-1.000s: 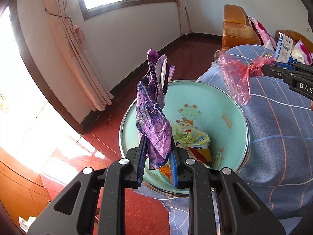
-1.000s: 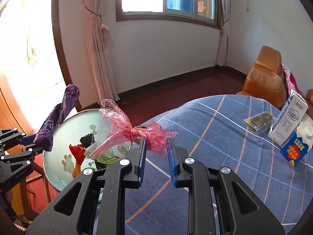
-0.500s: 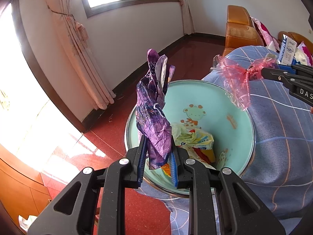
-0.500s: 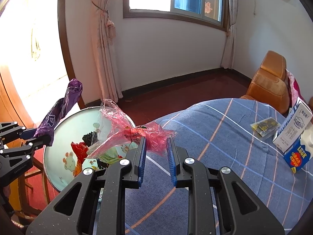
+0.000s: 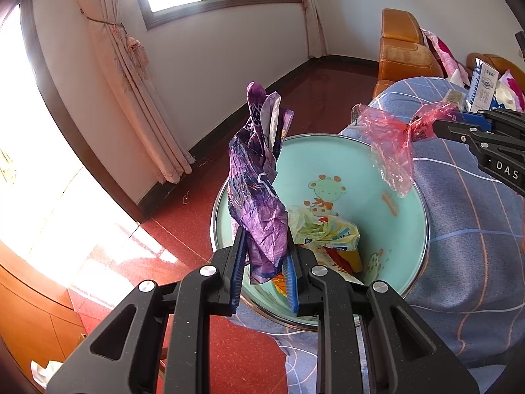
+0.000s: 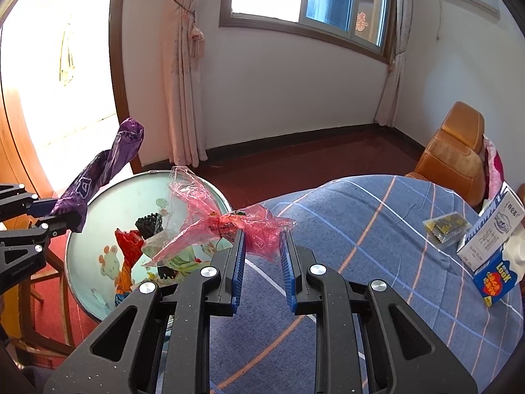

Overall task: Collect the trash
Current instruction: 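Hold the purple wrapper and pink bag over the green bin with both tools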

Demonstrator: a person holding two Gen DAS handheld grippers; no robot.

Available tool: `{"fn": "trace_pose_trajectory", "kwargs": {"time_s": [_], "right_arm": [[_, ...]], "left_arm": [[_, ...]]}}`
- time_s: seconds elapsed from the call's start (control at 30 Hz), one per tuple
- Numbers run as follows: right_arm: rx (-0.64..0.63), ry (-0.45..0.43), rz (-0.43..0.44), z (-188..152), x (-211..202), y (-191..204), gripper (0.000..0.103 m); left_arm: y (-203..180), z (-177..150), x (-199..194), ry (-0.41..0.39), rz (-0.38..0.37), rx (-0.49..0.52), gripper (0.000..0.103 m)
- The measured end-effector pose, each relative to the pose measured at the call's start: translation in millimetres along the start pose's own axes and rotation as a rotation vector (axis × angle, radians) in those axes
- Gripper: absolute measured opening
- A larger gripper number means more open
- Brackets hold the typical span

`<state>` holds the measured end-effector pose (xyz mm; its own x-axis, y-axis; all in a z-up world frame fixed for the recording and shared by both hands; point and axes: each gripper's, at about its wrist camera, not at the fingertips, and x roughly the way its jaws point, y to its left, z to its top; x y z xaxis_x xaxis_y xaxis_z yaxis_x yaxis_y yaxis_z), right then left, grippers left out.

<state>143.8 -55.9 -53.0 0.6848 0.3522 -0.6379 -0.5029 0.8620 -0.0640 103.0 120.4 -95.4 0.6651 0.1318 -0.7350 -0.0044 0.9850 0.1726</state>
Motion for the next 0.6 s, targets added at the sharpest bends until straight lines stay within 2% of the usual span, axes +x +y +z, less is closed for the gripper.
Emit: {"fn": "trace_pose_trajectory", "kwargs": {"time_s": [0.6], "right_arm": [[-0.053, -0.002, -0.011, 0.6, 3.0, 10.9, 0.021]], "left_arm": [[0.6, 0.4, 3.0, 0.003, 0.023, 0.008, 0.021]]}}
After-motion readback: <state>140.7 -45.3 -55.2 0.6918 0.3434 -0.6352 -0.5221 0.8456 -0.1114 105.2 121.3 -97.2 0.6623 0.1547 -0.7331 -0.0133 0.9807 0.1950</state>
